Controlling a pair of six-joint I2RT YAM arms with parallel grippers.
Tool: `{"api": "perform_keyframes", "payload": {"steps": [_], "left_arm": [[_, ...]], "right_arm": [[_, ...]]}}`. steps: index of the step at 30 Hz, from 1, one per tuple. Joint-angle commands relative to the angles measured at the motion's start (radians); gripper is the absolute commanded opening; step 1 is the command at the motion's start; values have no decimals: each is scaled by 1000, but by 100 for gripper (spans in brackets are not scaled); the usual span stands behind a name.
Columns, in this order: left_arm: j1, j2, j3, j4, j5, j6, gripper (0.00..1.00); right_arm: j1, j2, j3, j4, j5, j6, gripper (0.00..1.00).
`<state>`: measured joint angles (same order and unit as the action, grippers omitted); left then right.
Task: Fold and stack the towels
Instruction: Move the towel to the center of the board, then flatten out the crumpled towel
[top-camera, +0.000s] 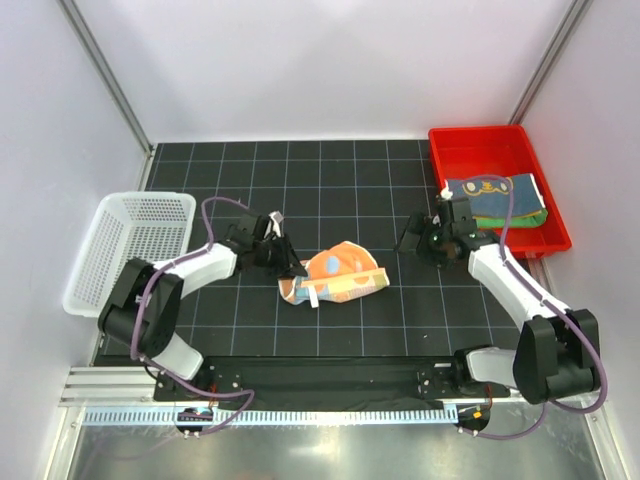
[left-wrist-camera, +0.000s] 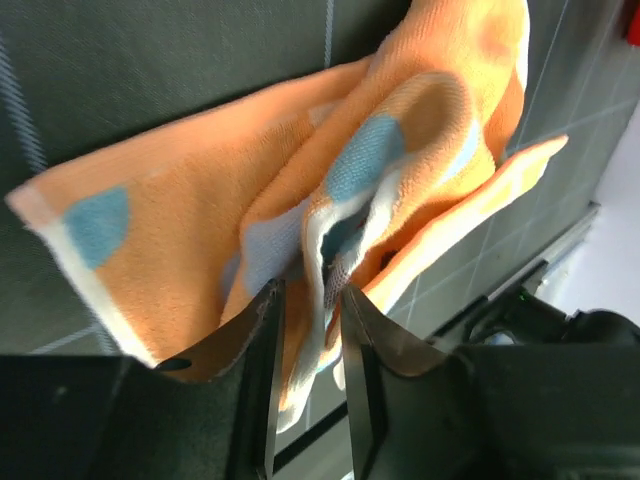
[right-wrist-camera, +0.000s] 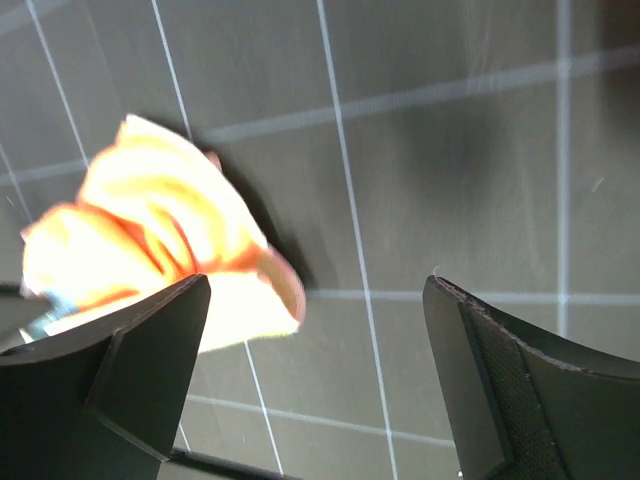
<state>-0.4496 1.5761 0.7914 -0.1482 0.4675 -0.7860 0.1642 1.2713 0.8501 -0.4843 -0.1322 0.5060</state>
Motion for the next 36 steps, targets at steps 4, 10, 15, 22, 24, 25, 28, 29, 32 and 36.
{"api": "perform_keyframes", "payload": {"steps": [4, 10, 15, 22, 24, 25, 28, 29, 32, 36], "left_arm": [[-38, -151, 116, -173, -320, 160, 45], [-165, -177, 242, -180, -337, 292, 56], [-277, 61, 481, -149, -48, 514, 57], [-350, 379, 787, -321, 68, 729, 53], [-357, 415, 810, -324, 80, 743, 53], [-369, 429, 813, -321, 86, 748, 53], [-406, 519, 858, -337, 82, 777, 54], [-416, 536, 870, -343, 68, 780, 54], [-439, 614, 928, -375, 65, 781, 53], [-446, 659, 963, -378, 69, 775, 50]], "right_arm": [[121, -90, -115, 73, 20, 115, 91], [166, -79, -146, 116, 49, 126, 87], [164, -171, -17, 30, 187, 117, 86], [161, -318, 210, -99, 382, 71, 86], [164, -392, 214, -105, 397, 68, 86], [163, -417, 207, -103, 407, 68, 87], [163, -504, 170, -76, 395, 74, 86], [163, -518, 161, -65, 376, 72, 86], [163, -530, 150, -65, 347, 65, 87], [163, -524, 144, -82, 333, 45, 87]]}}
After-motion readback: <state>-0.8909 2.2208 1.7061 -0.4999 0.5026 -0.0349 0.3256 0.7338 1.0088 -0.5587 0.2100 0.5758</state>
